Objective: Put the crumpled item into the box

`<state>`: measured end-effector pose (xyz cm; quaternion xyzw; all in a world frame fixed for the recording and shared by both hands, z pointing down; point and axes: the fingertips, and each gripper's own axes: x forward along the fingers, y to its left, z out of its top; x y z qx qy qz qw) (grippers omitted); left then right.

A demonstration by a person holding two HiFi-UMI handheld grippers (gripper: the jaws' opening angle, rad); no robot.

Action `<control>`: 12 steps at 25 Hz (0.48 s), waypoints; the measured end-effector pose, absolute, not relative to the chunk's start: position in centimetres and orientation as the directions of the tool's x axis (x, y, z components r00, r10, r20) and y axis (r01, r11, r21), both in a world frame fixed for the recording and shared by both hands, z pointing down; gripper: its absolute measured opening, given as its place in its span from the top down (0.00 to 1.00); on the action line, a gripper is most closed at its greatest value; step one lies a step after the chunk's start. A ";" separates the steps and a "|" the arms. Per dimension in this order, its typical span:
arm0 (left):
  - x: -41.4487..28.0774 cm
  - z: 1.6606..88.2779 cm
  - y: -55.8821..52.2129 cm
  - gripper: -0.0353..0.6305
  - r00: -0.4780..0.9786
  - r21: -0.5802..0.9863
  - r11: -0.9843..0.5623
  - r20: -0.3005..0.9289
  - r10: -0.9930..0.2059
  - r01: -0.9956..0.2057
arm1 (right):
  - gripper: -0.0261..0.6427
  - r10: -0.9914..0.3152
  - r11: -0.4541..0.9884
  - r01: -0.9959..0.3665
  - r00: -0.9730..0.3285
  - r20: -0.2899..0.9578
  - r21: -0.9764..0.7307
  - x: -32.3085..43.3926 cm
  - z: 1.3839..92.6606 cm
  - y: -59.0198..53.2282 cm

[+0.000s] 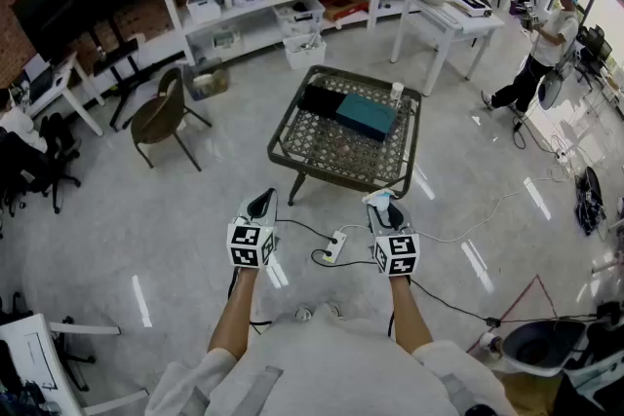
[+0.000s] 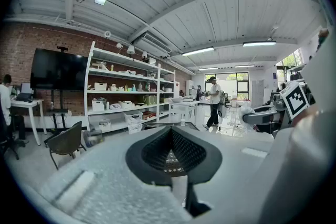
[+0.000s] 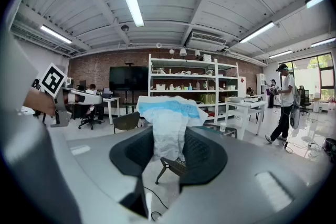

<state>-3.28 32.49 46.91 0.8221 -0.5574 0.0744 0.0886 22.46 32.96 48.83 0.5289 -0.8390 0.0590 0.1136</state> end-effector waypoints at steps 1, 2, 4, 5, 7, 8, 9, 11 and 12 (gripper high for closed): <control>-3.0 46.9 32.5 0.94 0.368 0.061 -0.364 0.220 -0.903 -0.929 | 0.75 -0.872 0.439 -0.898 -0.420 0.251 0.022 22.6 48.8 33.0; -2.8 46.8 32.5 0.94 0.369 0.059 -0.365 0.218 -0.904 -0.929 | 0.75 -0.871 0.444 -0.896 -0.425 0.248 0.024 22.7 48.7 33.0; -2.3 46.8 32.6 0.94 0.369 0.058 -0.365 0.217 -0.904 -0.929 | 0.75 -0.867 0.453 -0.891 -0.434 0.244 0.024 22.8 48.6 33.1; -2.2 46.8 32.6 0.94 0.368 0.058 -0.365 0.218 -0.904 -0.929 | 0.75 -0.865 0.457 -0.889 -0.438 0.243 0.025 22.9 48.6 33.1; -1.9 46.7 32.6 0.94 0.367 0.056 -0.364 0.220 -0.904 -0.930 | 0.75 -0.863 0.463 -0.886 -0.443 0.241 0.030 22.9 48.4 32.9; -1.7 46.7 32.6 0.94 0.365 0.054 -0.363 0.222 -0.904 -0.930 | 0.75 -0.863 0.465 -0.885 -0.445 0.241 0.032 23.0 48.4 32.9; -1.6 46.7 32.7 0.94 0.364 0.054 -0.361 0.223 -0.904 -0.931 | 0.75 -0.862 0.467 -0.884 -0.446 0.241 0.032 23.1 48.4 32.9; -1.2 46.9 32.8 0.94 0.360 0.055 -0.358 0.225 -0.905 -0.932 | 0.75 -0.859 0.471 -0.882 -0.450 0.243 0.031 23.4 48.5 32.9; -1.0 47.0 32.9 0.94 0.358 0.054 -0.355 0.227 -0.906 -0.933 | 0.75 -0.858 0.474 -0.880 -0.453 0.243 0.031 23.5 48.6 32.9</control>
